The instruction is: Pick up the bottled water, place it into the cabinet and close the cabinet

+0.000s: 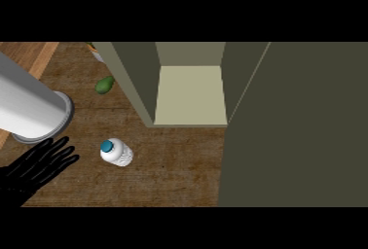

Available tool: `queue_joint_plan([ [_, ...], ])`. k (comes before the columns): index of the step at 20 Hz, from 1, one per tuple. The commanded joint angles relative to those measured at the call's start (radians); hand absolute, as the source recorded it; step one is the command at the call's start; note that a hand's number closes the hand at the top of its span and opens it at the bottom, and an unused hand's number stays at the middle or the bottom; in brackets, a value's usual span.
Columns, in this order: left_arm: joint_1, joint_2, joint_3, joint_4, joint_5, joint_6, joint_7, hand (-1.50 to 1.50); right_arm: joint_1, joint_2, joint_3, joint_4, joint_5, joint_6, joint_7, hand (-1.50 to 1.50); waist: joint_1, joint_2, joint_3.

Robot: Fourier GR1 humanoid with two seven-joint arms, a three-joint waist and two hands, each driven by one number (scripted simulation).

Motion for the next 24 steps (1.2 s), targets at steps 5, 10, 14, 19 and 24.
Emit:
queue_joint_plan([
  [5, -0.017, -0.024, 0.066, 0.054, 0.024, -0.084, 0.008, -1.5, 0.014, 0.027, 0.069, 0.042, 0.069, -0.006, -0.063, -1.5, 0.002, 0.0, 0.0],
  [10, -0.092, -0.049, 0.118, 0.212, -0.036, -0.132, -0.02, -1.5, 0.064, -0.02, 0.015, 0.045, 0.018, 0.049, -0.096, -1.5, -0.004, 0.001, 0.0],
  [14, -0.095, -0.082, 0.164, 0.292, -0.121, -0.183, -0.064, -1.5, 0.109, 0.027, 0.153, 0.05, 0.133, 0.0, -0.172, -1.5, -0.004, 0.0, 0.0],
  [19, -0.274, -0.102, 0.207, 0.532, -0.274, -0.272, -0.159, -1.5, 0.093, -0.009, 0.098, 0.036, 0.092, 0.022, -0.145, -1.5, -0.013, 0.003, -0.001],
  [24, -0.318, -0.173, 0.206, 0.553, -0.485, -0.237, -0.254, -1.5, 0.136, -0.015, 0.123, -0.008, 0.098, 0.011, -0.146, -1.5, -0.009, 0.002, -0.001],
])
